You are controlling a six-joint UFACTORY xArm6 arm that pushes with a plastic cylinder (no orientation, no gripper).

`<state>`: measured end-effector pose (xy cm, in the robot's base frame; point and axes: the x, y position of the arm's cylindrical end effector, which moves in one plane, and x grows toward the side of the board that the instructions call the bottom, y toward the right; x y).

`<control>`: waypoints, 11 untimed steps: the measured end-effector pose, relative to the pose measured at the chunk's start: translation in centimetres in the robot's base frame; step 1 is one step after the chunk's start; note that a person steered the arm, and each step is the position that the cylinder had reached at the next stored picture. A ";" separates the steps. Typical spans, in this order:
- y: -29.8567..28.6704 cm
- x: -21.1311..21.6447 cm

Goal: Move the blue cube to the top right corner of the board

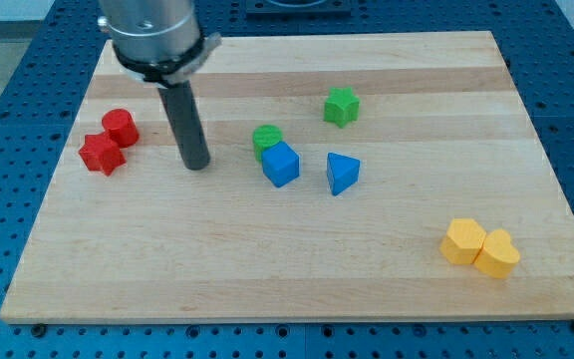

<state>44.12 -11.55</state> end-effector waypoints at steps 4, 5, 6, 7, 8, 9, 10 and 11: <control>14.0 1.2; 16.0 -0.9; 16.6 -3.8; 16.6 -6.3; 17.8 -7.8; 19.3 -9.9; 22.3 -10.8; 25.9 -11.4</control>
<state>32.71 14.33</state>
